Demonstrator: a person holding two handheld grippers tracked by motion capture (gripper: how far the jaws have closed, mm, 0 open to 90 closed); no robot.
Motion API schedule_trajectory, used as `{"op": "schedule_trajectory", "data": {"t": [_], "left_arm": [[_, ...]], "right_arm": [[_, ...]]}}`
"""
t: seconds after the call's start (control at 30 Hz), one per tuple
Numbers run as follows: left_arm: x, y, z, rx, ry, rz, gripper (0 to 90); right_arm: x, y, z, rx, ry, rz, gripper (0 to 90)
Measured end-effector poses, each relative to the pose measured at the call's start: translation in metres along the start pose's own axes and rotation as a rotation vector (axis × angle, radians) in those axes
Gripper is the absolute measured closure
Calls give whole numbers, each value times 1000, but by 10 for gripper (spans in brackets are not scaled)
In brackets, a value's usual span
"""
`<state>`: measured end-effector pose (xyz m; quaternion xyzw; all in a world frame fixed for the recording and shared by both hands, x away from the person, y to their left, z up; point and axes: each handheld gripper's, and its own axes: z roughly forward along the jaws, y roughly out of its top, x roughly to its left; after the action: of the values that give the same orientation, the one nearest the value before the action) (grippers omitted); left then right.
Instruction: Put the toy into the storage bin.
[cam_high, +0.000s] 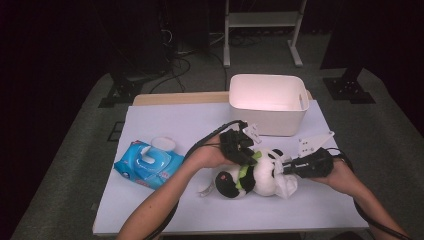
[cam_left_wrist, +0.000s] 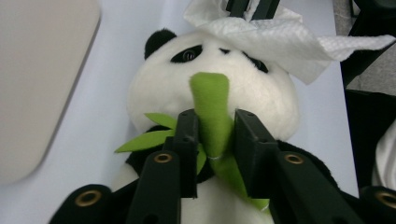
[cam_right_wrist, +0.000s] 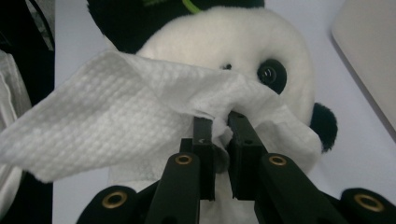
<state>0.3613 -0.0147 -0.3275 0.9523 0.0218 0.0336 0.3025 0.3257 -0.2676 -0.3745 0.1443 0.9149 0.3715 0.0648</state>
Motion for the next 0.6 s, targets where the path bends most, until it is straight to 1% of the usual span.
{"op": "schedule_trajectory", "data": {"t": [0.03,0.1,0.2,0.27,0.3,0.4,0.47,0.53,0.6], "left_arm": [[-2,2,-1,-24,-2,6,735],[-4,3,-4,-45,-14,9,747],[-6,5,-8,-57,-23,17,755],[-11,10,-12,-74,-27,44,756],[-11,10,-12,-74,-27,44,757],[-18,18,-13,-77,-37,80,756],[-20,20,-13,-83,-45,81,756],[-22,20,-13,-79,-45,87,756],[-23,20,-14,-85,-47,88,757]], "right_arm": [[0,1,-2,-7,3,0,821],[0,3,-5,-20,0,-4,820],[0,8,-10,-35,-5,-17,820],[0,12,-14,-48,-7,-19,820],[0,14,-16,-55,-6,-23,820],[-1,21,-19,-65,-10,-33,820],[-3,25,-17,-64,-5,-32,820],[-4,26,-13,-49,1,-35,820],[-4,26,-11,-53,4,-36,820]]}}
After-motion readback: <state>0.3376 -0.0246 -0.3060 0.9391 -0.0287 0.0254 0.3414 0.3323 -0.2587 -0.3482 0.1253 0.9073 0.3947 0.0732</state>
